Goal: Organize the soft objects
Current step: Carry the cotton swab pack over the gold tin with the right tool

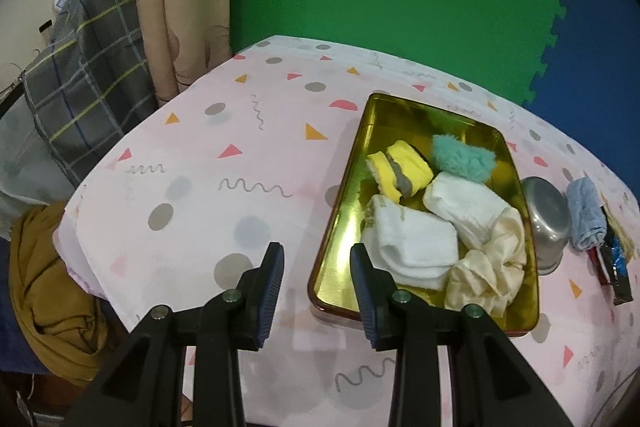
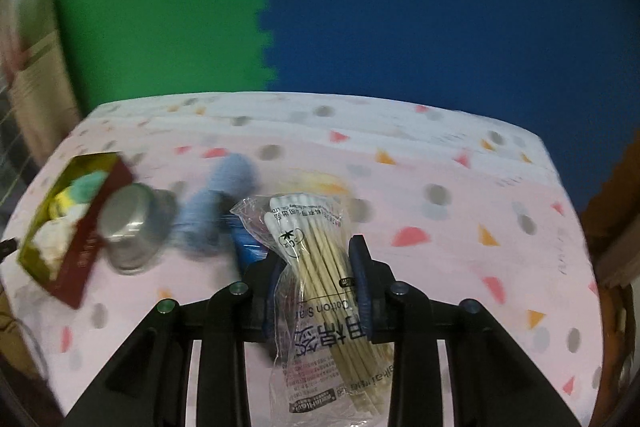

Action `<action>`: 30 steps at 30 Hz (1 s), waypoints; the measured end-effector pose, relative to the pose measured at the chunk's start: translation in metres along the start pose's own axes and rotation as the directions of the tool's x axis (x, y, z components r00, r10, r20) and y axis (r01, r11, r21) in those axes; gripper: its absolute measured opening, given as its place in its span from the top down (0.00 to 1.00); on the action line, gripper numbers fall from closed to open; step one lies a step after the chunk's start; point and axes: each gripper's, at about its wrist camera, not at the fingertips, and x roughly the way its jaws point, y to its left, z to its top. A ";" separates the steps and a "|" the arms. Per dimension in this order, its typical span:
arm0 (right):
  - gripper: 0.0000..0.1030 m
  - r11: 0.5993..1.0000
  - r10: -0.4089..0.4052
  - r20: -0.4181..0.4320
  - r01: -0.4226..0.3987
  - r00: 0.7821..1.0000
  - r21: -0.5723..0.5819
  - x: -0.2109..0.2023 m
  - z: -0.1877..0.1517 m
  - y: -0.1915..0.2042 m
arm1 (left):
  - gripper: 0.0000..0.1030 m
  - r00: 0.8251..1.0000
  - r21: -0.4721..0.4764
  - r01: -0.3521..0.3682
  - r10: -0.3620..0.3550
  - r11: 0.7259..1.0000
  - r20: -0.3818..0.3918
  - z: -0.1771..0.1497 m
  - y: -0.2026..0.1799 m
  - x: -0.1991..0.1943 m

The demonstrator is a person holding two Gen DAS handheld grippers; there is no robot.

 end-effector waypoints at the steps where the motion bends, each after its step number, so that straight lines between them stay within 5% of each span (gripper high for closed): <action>1: 0.72 1.000 0.025 -0.003 -0.025 1.000 -0.018 -0.001 0.002 0.013 | 0.66 1.000 0.002 0.000 0.000 1.000 0.002 0.000 0.000 0.000; 7: 0.72 0.975 0.177 -0.034 -0.180 0.984 -0.132 0.001 0.008 0.099 | 0.66 1.000 0.019 -0.005 0.004 1.000 0.010 -0.001 -0.003 0.000; 15: 0.72 0.901 0.336 -0.109 -0.353 0.936 -0.254 0.017 0.016 0.212 | 0.66 1.000 0.028 -0.003 0.003 1.000 0.017 -0.002 -0.006 -0.001; 24: 0.72 0.859 0.390 -0.176 -0.426 0.904 -0.284 0.053 0.026 0.287 | 0.66 1.000 0.021 0.002 -0.002 1.000 0.012 0.000 -0.006 0.002; 30: 0.71 0.861 0.367 -0.202 -0.414 0.908 -0.296 0.078 0.029 0.310 | 0.66 1.000 0.023 0.008 -0.008 1.000 0.011 0.000 -0.005 0.002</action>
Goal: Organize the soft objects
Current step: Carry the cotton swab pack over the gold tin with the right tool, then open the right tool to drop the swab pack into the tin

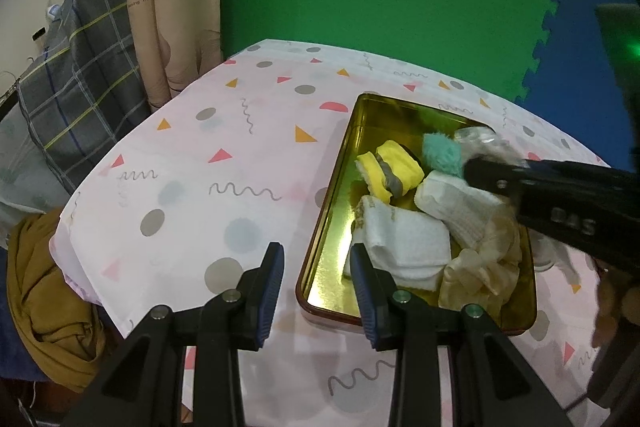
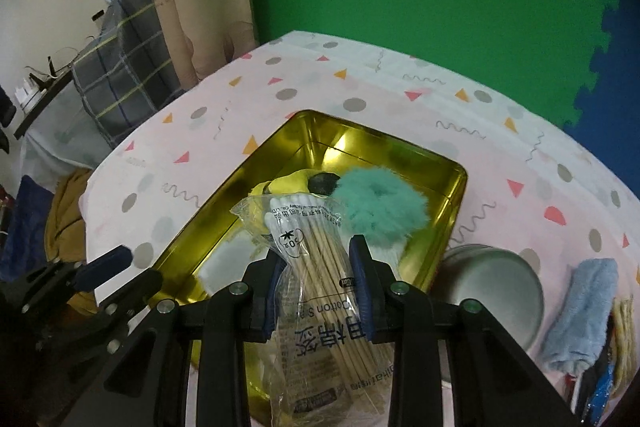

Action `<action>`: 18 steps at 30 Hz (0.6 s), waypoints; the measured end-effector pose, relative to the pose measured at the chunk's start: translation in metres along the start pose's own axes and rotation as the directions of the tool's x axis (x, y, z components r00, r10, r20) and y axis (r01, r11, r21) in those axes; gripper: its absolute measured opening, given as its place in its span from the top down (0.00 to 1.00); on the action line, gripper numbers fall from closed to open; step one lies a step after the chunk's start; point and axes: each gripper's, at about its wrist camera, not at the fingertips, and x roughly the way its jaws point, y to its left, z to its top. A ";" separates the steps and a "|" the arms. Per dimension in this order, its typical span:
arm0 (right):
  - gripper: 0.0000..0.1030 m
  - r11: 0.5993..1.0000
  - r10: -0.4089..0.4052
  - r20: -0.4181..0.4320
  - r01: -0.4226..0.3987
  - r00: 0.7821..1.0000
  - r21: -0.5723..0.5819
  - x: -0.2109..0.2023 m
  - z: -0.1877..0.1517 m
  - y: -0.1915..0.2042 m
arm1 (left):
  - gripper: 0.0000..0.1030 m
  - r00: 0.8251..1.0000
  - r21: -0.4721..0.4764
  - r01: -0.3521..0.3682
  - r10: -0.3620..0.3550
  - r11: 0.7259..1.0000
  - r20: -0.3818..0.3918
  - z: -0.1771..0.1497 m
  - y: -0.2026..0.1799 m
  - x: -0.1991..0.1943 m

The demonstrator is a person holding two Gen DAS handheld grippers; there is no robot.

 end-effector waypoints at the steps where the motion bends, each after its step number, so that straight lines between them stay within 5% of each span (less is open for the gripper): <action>1: 0.71 1.000 0.002 -0.003 -0.002 1.000 0.003 0.004 0.001 0.000 | 0.66 1.000 -0.001 0.000 0.000 1.000 -0.002 0.000 0.000 0.000; 6: 0.67 1.000 0.009 -0.011 -0.009 1.000 0.018 0.015 -0.001 -0.002 | 0.66 1.000 -0.005 0.006 -0.006 1.000 -0.008 0.000 0.001 0.001; 13: 0.41 0.999 0.025 0.016 -0.025 1.000 0.019 0.005 -0.004 0.002 | 0.66 1.000 -0.005 0.012 -0.012 1.000 -0.004 0.000 -0.001 0.000; 18: 0.38 1.000 0.016 0.059 -0.016 0.998 0.010 -0.022 -0.010 0.003 | 0.66 1.000 -0.002 0.011 -0.011 1.000 0.000 0.000 -0.002 -0.001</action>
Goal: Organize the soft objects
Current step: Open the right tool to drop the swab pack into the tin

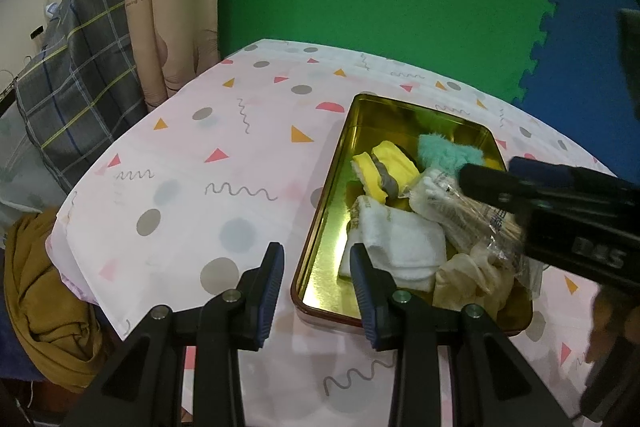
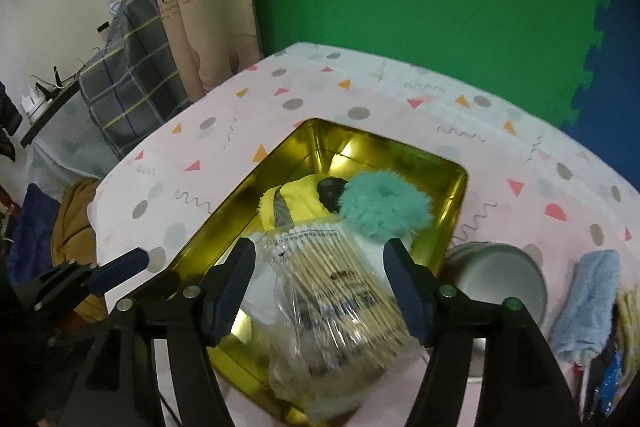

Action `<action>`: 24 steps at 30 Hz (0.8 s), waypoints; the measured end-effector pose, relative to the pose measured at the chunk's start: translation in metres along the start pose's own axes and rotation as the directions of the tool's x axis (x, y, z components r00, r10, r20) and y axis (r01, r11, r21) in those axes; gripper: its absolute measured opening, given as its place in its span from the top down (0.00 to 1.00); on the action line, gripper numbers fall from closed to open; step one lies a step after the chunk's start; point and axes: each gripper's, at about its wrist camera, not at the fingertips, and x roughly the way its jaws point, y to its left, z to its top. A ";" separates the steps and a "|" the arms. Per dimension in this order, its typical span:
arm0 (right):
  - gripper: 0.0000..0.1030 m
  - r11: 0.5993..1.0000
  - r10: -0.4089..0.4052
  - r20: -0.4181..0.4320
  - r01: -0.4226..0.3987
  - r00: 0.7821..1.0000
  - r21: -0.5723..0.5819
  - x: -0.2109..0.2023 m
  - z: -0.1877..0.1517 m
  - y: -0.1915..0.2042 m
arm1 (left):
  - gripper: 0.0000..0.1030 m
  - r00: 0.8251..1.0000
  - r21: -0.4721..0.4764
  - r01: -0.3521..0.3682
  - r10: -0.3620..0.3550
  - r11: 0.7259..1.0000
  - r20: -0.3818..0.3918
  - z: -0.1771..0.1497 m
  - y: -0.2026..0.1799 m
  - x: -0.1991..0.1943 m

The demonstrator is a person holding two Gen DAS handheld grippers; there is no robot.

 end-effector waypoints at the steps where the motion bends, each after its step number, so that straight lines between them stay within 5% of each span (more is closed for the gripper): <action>1: 0.38 1.000 0.004 0.006 -0.004 1.000 0.001 -0.006 -0.002 -0.001 | 0.66 1.000 0.002 -0.004 0.004 1.000 0.000 0.000 0.000 0.000; 13: 0.37 0.988 -0.121 0.065 0.113 0.991 0.105 -0.090 -0.055 -0.078 | 0.66 0.999 0.032 -0.031 0.031 0.999 0.009 -0.003 -0.007 -0.002; 24: 0.37 0.878 -0.377 -0.011 0.361 0.926 0.313 -0.133 -0.098 -0.227 | 0.66 0.999 0.047 -0.045 0.045 0.998 0.004 -0.004 -0.010 0.000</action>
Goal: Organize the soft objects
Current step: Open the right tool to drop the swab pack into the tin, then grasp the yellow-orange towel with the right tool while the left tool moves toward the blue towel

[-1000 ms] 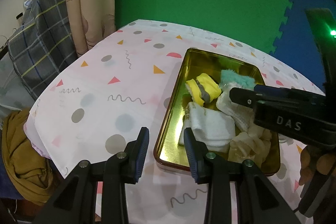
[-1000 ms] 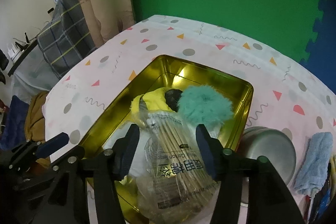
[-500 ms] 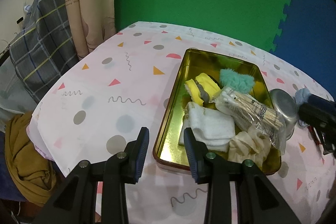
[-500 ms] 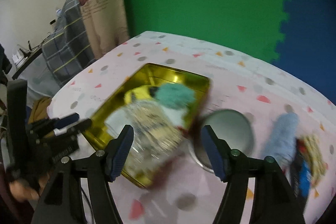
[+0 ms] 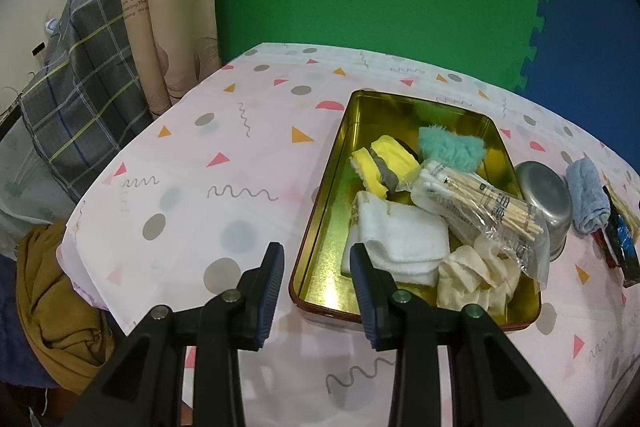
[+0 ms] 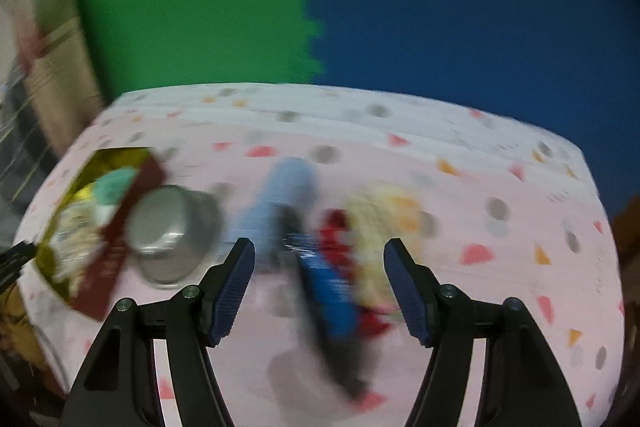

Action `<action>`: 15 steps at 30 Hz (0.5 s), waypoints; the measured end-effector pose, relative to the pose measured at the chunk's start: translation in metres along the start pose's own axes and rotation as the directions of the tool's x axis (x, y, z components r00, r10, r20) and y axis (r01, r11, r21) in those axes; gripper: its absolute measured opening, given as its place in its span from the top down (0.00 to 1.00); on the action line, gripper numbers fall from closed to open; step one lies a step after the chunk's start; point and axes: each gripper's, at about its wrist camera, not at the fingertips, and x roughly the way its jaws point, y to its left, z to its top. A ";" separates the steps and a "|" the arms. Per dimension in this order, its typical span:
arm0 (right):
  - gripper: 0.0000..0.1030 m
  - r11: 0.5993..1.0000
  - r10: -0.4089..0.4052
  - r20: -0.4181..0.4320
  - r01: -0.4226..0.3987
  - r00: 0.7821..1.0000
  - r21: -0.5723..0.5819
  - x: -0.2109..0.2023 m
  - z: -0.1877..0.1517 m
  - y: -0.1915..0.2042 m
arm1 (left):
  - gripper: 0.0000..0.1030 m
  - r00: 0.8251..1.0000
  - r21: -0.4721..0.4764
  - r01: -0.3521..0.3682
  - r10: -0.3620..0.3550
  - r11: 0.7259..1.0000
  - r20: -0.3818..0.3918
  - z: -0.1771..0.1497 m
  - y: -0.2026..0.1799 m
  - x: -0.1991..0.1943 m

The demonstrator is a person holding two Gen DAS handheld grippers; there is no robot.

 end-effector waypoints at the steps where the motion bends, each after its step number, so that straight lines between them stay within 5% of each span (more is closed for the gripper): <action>1: 0.37 1.000 -0.015 -0.006 0.015 1.000 0.012 0.004 0.000 -0.010 | 0.66 1.000 -0.001 0.002 -0.002 1.000 0.000 0.000 0.000 0.000; 6: 0.37 0.996 -0.043 -0.044 0.046 0.998 0.074 0.024 -0.004 -0.048 | 0.66 1.000 -0.002 0.005 -0.005 1.000 0.003 0.001 0.000 -0.001; 15: 0.37 0.998 -0.010 -0.081 0.015 0.997 0.068 0.057 -0.004 -0.053 | 0.66 1.000 0.026 0.006 -0.006 1.000 -0.016 0.003 -0.009 -0.003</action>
